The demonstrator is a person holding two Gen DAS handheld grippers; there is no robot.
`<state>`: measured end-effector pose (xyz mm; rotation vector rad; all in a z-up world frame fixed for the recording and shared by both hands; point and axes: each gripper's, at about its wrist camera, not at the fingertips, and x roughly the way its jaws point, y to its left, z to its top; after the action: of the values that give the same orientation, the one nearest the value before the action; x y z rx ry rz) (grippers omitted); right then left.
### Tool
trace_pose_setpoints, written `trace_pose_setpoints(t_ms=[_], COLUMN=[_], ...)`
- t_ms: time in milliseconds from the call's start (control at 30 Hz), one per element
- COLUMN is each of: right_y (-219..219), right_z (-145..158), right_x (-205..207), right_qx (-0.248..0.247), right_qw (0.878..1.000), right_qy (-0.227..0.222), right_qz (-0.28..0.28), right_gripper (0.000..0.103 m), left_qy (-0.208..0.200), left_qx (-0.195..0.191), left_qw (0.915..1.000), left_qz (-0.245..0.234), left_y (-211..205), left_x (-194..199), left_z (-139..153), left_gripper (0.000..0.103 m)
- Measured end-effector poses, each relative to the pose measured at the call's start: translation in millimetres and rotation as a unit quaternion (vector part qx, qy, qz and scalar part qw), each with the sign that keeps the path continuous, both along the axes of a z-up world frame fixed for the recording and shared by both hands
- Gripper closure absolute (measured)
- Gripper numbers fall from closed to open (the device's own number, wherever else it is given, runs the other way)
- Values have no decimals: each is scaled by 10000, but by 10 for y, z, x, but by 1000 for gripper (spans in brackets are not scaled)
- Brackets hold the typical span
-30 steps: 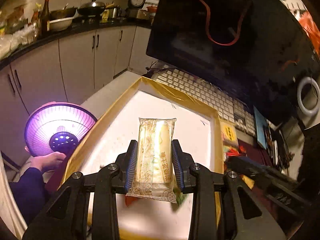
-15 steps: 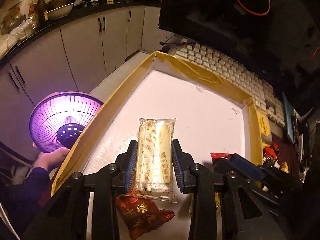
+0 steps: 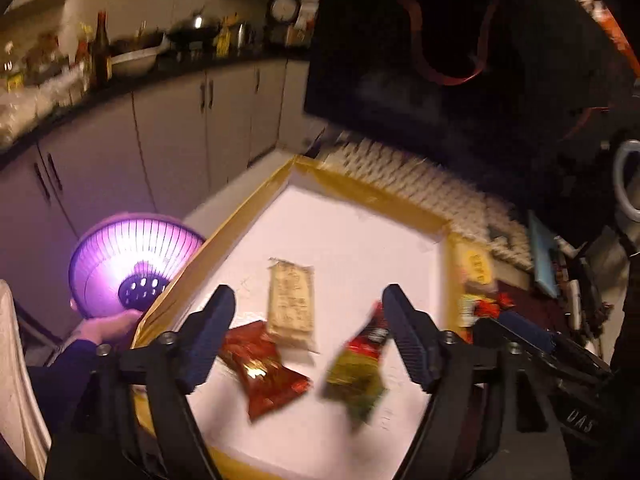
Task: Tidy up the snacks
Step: 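Carry the red candy and clear cake packet into the tray and release both, then grasp the gold pastry packet with the right tool while the left grasps the white-red packet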
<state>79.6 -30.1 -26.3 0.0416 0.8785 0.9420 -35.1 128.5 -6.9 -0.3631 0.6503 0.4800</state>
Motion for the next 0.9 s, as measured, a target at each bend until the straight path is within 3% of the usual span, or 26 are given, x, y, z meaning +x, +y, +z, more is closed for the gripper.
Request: trace_pose_setpoints(t_ms=[100,267,433,567,700,900], right_y=[-396,-1057,-1370,-1361,-1286,-1053], right_z=[83,1,-245,-426,-600,-655], right_x=[-31,12,48,162,348,562], right_qx=[169,240,50,24,155,-45], right_qw=[9998,9978,9946,9881,9747,9642], right_qy=[17,299,643,1125,1720,1768], right_qz=[-37,-550,-809,-1050,-1416,-1974], right_gripper=[37,29,29,29,29,29], left_qy=[-233,-455,-346,-421,-386,-353], left_qx=[-87,-295,-340,-569,-360,-229], left_qw=[9994,9972,9955,9933,9943,9945], left_qz=[-240,-520,-814,-917,-926,-958], left_y=[-204,-397,-595,-652,-728,-785], left_x=[-87,-187,-167,-178,-210,-239], left_z=[66,33,-31,-62,-50,-39], left_gripper=[21,21,21,21,21,21])
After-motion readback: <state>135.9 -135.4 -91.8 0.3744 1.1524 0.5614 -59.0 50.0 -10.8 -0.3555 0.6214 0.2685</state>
